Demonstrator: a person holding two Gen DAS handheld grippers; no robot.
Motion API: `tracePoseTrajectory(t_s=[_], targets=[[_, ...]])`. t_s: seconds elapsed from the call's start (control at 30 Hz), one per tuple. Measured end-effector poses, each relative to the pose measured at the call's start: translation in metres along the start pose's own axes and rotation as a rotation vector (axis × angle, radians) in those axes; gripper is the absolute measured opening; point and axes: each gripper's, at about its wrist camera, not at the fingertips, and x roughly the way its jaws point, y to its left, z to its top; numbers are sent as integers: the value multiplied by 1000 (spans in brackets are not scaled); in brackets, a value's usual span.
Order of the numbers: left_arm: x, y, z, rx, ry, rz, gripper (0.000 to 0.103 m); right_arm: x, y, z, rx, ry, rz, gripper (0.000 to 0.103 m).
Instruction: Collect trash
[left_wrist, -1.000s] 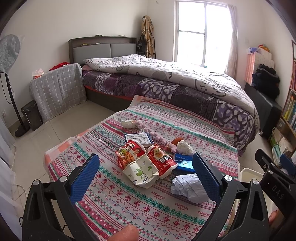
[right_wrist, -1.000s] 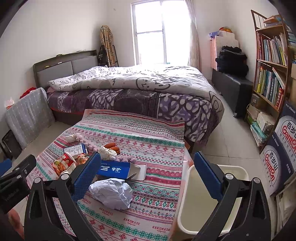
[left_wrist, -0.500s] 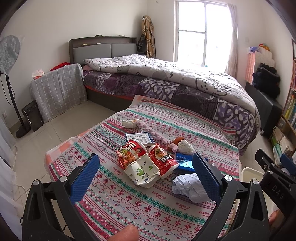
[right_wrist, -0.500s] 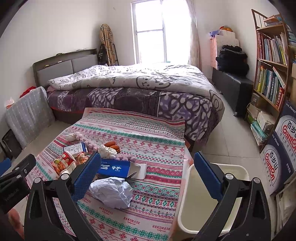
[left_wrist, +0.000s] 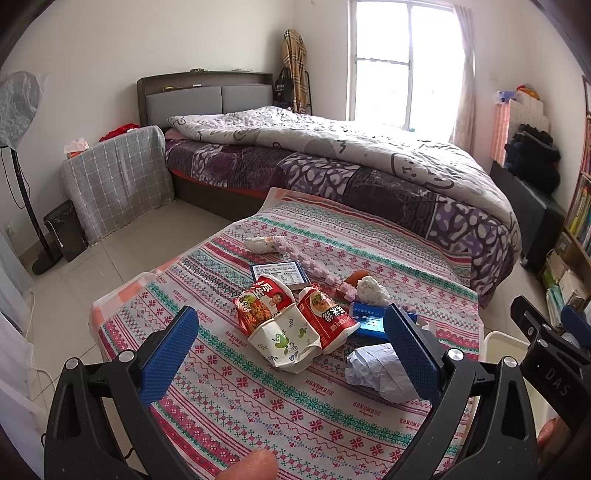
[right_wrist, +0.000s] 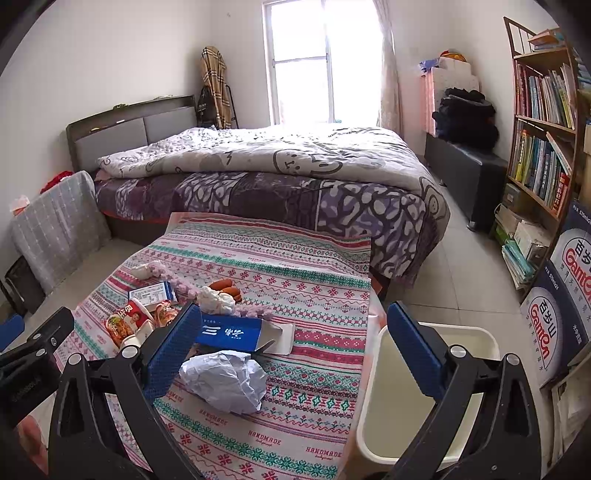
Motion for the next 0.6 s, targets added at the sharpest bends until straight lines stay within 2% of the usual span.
tracePoseTrajectory(t_s=[0.6], targets=[[4, 3, -4, 8, 15, 11, 97, 2, 0, -2, 1, 9, 2, 96]])
